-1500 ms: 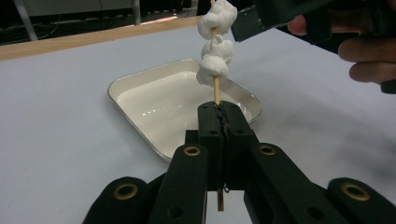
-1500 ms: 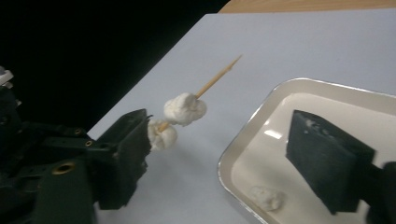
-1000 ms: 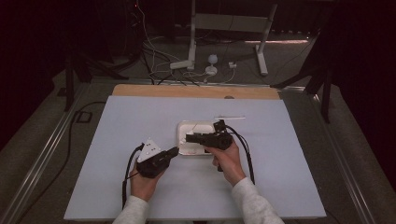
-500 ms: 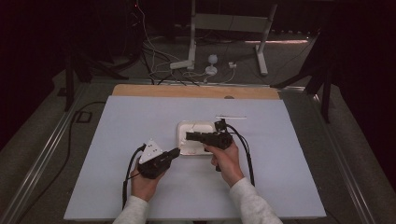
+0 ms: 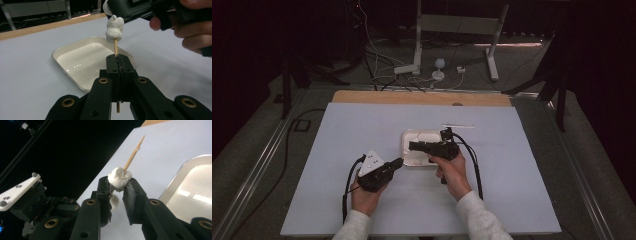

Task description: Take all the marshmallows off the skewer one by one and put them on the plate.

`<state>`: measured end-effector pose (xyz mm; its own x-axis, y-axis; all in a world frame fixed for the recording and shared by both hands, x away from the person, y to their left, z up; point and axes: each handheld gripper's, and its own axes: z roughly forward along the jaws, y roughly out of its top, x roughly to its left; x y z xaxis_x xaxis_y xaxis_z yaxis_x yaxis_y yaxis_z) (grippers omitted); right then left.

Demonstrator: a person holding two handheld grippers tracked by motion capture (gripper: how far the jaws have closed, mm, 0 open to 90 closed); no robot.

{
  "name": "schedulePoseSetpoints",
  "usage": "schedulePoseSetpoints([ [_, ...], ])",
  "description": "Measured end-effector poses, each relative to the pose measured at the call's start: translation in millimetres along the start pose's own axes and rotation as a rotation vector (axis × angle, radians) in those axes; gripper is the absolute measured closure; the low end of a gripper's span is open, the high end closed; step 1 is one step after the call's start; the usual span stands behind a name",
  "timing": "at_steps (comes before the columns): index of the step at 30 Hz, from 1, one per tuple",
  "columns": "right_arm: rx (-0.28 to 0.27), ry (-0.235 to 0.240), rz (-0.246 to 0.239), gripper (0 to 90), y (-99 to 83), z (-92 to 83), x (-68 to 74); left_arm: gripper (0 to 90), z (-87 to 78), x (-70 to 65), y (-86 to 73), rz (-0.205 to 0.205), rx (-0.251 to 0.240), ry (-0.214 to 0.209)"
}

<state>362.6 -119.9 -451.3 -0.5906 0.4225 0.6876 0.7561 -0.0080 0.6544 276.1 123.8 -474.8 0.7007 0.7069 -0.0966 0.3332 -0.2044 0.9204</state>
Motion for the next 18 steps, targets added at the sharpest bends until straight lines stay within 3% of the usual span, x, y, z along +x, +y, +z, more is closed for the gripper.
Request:
schedulePoseSetpoints([
  [6,0.009,0.016,0.019,76.7,-0.8,2.0,-0.1,90.0,0.4,-0.8,-0.6,0.011,0.001,-0.005],
  [10,-0.013,-0.016,0.005,80.0,1.7,-1.7,2.1,90.0,2.1,-2.3,-0.7,0.011,0.001,-0.009],
  [18,-0.042,-0.032,-0.008,80.2,5.6,-3.9,4.9,90.0,0.0,-1.6,0.2,0.011,-0.013,-0.001],
])
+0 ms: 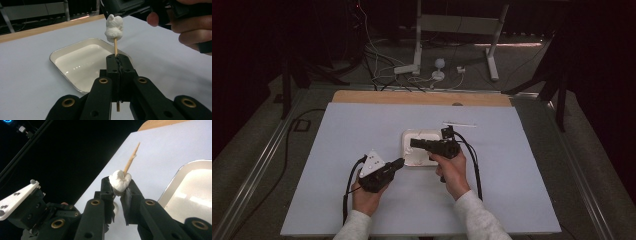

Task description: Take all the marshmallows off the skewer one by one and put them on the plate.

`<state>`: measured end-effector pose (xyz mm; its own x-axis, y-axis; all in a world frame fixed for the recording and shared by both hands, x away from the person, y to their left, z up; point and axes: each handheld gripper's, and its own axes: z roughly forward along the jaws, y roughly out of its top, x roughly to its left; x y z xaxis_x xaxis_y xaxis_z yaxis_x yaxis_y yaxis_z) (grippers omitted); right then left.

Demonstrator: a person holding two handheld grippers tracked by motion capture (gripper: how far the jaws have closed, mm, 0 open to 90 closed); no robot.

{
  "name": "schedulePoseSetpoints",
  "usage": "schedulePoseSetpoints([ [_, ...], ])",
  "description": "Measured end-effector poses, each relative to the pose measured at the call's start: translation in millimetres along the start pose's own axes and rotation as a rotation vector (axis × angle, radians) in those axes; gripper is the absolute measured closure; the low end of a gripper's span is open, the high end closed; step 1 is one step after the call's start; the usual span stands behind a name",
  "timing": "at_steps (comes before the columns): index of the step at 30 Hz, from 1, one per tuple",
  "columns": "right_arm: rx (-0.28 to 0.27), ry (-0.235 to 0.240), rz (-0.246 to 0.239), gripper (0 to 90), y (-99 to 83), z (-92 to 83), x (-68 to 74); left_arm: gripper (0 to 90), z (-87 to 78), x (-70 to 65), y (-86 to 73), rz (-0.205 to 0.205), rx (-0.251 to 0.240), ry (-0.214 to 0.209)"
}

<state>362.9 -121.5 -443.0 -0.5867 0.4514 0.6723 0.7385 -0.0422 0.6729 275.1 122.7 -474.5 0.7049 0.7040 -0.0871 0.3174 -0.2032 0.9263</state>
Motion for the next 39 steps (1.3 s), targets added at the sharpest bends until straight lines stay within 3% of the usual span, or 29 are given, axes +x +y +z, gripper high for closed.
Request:
schedulePoseSetpoints([
  [5,-0.025,-0.009,0.002,80.2,1.4,1.4,-0.1,90.0,-1.0,1.8,-0.5,-0.001,0.001,0.003],
  [8,-0.075,-0.034,0.022,80.5,6.7,-5.3,-2.8,90.0,-1.2,1.1,-1.7,0.008,0.009,-0.001],
  [10,-0.068,-0.029,0.023,80.4,8.7,-6.6,-4.3,90.0,-0.3,0.3,-1.1,0.005,0.007,-0.004],
  [12,-0.063,-0.049,-0.007,80.3,10.3,-8.1,-2.4,90.0,0.2,-0.2,-1.1,0.011,0.008,-0.008],
  [24,-0.1,-0.074,-0.011,80.0,20.1,-13.0,-1.1,90.0,-4.7,2.3,-0.3,0.019,0.006,-0.002],
  [26,-0.191,-0.12,0.011,81.2,25.1,-25.7,-5.2,90.0,-4.7,2.5,-4.1,0.059,0.067,0.03],
  [27,-0.244,-0.115,0.05,81.3,31.7,-37.8,-10.3,90.0,-5.3,4.5,-9.2,0.054,0.088,0.037],
  [28,-0.244,-0.115,0.05,81.3,31.7,-37.8,-10.3,90.0,-6.8,8.4,-12.7,0.03,0.091,0.041],
  [29,-0.247,-0.145,0.013,81.1,44.9,-58.5,-12.7,90.0,-7.8,12.5,-13.0,0.002,0.08,0.04],
  [30,-0.247,-0.145,0.013,81.1,44.9,-58.5,-12.7,90.0,-8.7,14.9,-11.7,-0.021,0.058,0.037],
  [31,-0.205,-0.176,-0.048,80.9,51.3,-69.9,-9.2,90.0,-9.0,15.7,-10.2,-0.032,0.043,0.031],
  [35,-0.159,-0.189,-0.096,80.5,50.4,-70.4,-8.0,90.0,-5.9,12.1,-8.8,-0.024,0.052,0.042],
  [39,-0.14,-0.188,-0.093,80.2,45.9,-64.0,-11.0,90.0,-5.9,12.7,-8.9,-0.028,0.052,0.046],
])
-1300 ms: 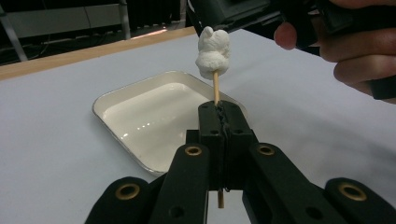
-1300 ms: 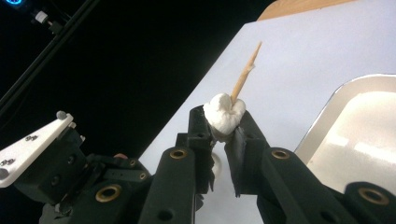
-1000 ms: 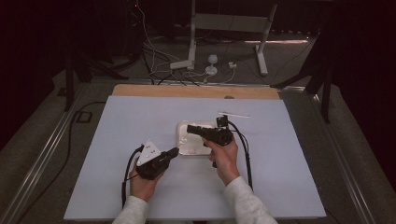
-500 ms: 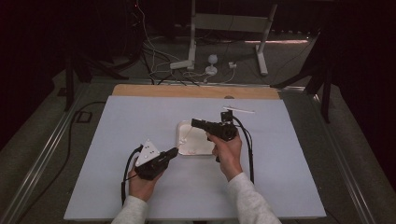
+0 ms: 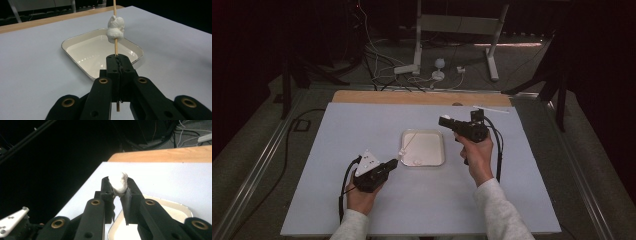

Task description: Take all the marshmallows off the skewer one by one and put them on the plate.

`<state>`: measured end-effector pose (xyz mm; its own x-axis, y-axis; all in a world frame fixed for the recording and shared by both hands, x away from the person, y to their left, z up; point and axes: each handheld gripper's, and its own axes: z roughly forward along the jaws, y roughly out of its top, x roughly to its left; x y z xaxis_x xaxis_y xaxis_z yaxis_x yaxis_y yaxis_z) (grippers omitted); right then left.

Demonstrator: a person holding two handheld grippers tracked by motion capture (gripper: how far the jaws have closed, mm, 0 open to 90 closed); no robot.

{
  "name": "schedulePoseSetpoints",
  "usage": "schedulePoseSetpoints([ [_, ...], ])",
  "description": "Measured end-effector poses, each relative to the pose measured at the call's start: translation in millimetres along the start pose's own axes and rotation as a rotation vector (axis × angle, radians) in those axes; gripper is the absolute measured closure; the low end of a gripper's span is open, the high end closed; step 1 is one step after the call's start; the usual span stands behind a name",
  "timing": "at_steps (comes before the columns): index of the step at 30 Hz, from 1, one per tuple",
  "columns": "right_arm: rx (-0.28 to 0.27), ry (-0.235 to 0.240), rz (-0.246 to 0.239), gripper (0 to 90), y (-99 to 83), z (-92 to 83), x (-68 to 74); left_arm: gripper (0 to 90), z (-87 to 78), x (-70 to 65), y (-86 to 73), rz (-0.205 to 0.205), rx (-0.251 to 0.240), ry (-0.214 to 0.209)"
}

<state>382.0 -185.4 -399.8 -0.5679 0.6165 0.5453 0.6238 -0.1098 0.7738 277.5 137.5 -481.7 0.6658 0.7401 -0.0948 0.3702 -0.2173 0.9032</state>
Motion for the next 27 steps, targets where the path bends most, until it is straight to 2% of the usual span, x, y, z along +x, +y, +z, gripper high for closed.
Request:
schedulePoseSetpoints([
  [5,0.022,0.003,0.0,79.3,-3.1,7.7,-2.0,90.0,-1.8,3.3,-0.5,-0.014,-0.006,0.002],
  [11,0.066,-0.015,-0.029,76.9,-9.1,19.7,-1.0,90.0,-3.3,5.0,0.6,-0.028,-0.016,0.005],
  [24,0.138,-0.033,-0.034,73.7,-20.3,41.6,-7.3,90.0,-1.1,4.4,1.3,-0.031,-0.013,0.003],
  [26,0.15,-0.028,-0.031,70.5,-21.7,45.0,-7.6,90.0,-0.6,4.2,1.4,-0.029,-0.012,0.004],
  [27,0.16,-0.025,-0.025,65.7,-22.7,48.0,-8.4,90.0,-0.4,4.3,1.4,-0.028,-0.01,0.005],
])
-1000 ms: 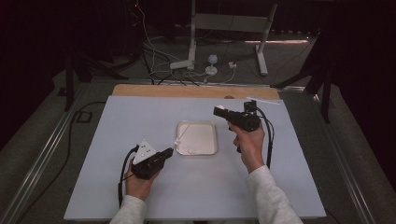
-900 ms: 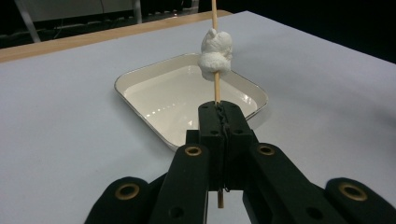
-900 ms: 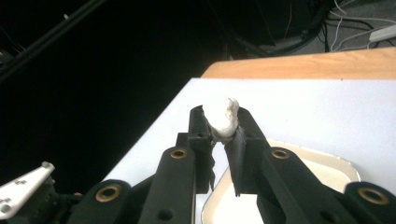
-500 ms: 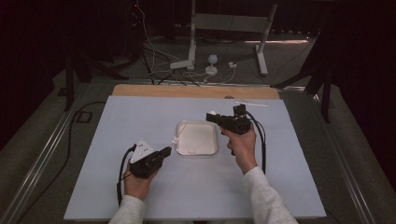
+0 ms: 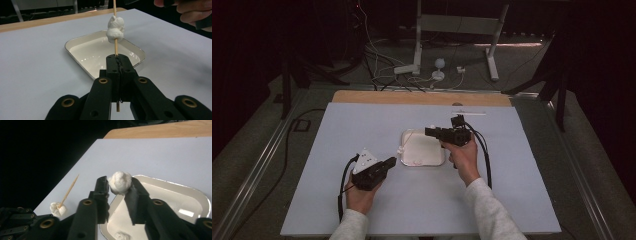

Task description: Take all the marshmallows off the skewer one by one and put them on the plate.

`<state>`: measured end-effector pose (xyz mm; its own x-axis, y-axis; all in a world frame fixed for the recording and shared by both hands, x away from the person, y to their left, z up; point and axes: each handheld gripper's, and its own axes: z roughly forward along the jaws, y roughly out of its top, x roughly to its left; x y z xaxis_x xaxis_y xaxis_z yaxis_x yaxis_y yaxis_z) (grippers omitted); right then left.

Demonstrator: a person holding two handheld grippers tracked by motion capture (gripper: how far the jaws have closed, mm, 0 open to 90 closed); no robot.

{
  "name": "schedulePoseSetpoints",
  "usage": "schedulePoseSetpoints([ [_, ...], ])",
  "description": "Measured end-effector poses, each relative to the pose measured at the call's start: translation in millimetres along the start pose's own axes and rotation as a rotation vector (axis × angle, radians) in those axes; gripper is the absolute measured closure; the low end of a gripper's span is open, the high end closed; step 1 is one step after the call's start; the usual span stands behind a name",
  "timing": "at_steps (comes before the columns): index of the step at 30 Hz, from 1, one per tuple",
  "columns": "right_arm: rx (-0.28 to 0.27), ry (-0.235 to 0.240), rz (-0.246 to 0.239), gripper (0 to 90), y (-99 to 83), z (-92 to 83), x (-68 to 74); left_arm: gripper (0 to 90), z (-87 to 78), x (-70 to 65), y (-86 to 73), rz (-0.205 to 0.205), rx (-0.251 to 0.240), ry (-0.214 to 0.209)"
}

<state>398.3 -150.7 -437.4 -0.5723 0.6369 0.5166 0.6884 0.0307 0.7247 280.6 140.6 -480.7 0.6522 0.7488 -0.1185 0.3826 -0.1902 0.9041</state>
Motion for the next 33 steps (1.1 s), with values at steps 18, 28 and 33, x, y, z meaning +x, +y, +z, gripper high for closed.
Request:
schedulePoseSetpoints([
  [18,0.013,0.016,0.046,30.7,-4.5,10.6,-5.5,90.0,9.4,-2.7,-2.0,0.004,0.035,-0.007],
  [28,0.018,0.066,0.055,23.5,-8.0,15.3,1.0,90.0,27.4,-11.1,-4.3,0.014,0.072,-0.05],
  [33,0.029,0.077,0.058,23.5,-9.9,16.7,3.7,90.0,35.6,-16.4,-4.7,0.023,0.085,-0.074],
])
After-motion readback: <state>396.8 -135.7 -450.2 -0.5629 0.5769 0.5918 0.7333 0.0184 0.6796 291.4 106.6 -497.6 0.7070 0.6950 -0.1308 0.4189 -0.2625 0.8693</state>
